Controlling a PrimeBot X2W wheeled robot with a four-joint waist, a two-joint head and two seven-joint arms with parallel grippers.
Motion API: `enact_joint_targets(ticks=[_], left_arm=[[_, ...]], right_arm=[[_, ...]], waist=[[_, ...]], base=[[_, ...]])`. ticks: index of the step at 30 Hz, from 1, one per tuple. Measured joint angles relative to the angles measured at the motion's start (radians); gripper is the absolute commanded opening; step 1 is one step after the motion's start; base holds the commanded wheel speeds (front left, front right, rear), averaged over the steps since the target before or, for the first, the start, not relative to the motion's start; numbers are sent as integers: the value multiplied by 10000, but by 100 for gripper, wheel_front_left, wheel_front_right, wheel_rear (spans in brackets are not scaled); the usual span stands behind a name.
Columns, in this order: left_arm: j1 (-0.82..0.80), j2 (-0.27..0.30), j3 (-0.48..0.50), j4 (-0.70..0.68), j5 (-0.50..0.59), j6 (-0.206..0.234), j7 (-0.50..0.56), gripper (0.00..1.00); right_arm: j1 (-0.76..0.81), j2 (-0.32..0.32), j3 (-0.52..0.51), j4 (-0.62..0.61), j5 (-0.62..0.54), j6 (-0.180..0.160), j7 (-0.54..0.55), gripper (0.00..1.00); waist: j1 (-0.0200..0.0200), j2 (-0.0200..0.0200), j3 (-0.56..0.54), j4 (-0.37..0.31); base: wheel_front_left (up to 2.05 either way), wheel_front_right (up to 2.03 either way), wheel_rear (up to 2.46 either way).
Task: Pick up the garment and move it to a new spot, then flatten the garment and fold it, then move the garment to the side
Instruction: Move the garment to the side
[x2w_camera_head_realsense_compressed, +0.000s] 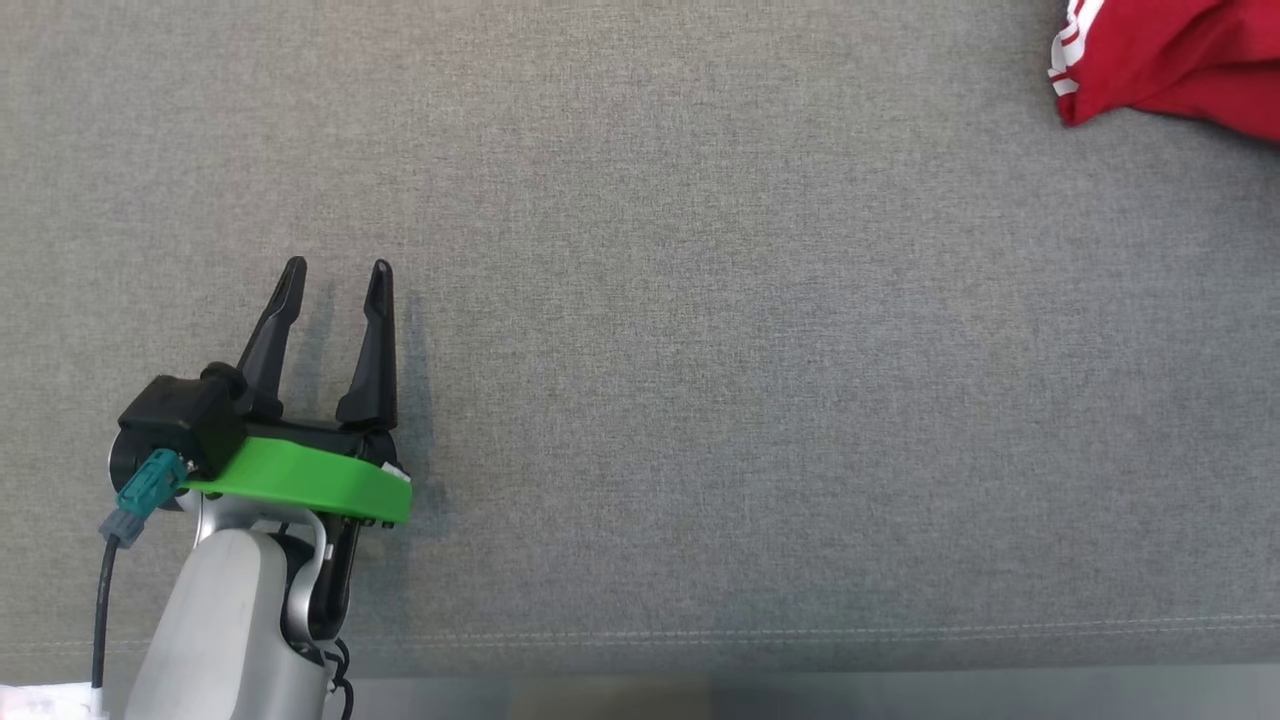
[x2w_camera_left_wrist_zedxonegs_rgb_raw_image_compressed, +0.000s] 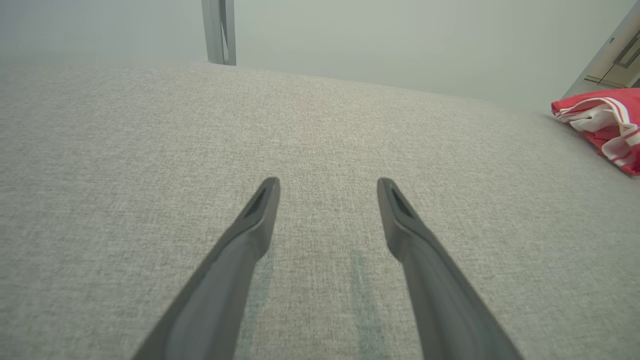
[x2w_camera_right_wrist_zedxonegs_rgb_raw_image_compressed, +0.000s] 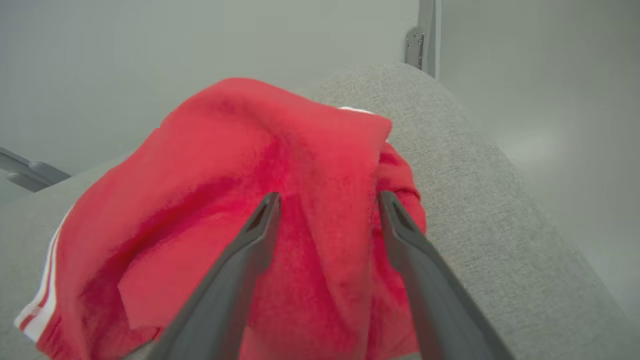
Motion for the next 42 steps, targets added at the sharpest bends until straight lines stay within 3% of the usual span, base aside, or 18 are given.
enact_joint_targets(ticks=[8,18,27,32,34,37,42], left_arm=[[24,-19,38,125,0,0,0,100],[348,-84,35,291,-35,0,0,100],[872,-159,27,405,-86,0,0,100],[1160,-159,88,380,-88,0,0,100],[1203,-163,-33,318,-88,0,0,100],[1200,-184,-228,167,-86,0,0,100],[1200,-176,-253,117,-84,0,0,100]], right_arm=[[384,-71,92,424,-761,-458,-1877,100],[1157,554,815,10,-1580,-261,-3741,100],[2555,1258,1726,-345,-2506,-174,-3699,100],[2723,1335,1996,-397,-2859,-178,-3695,100],[2770,1248,2075,-393,-3051,-245,-3666,100],[2774,988,2013,-230,-3237,-685,-3657,100],[2597,1122,2190,-94,-3459,-734,-3655,100]], waist=[[0,0,-537,-15],[0,0,-1475,-167],[0,0,-2530,-358],[0,0,-2879,-467],[0,0,-2977,-535],[0,0,-2877,-559],[0,0,-2623,-458]], base=[[0,0,0],[0,0,0],[0,0,0],[0,0,0],[0,0,0],[0,0,0],[0,0,0]])
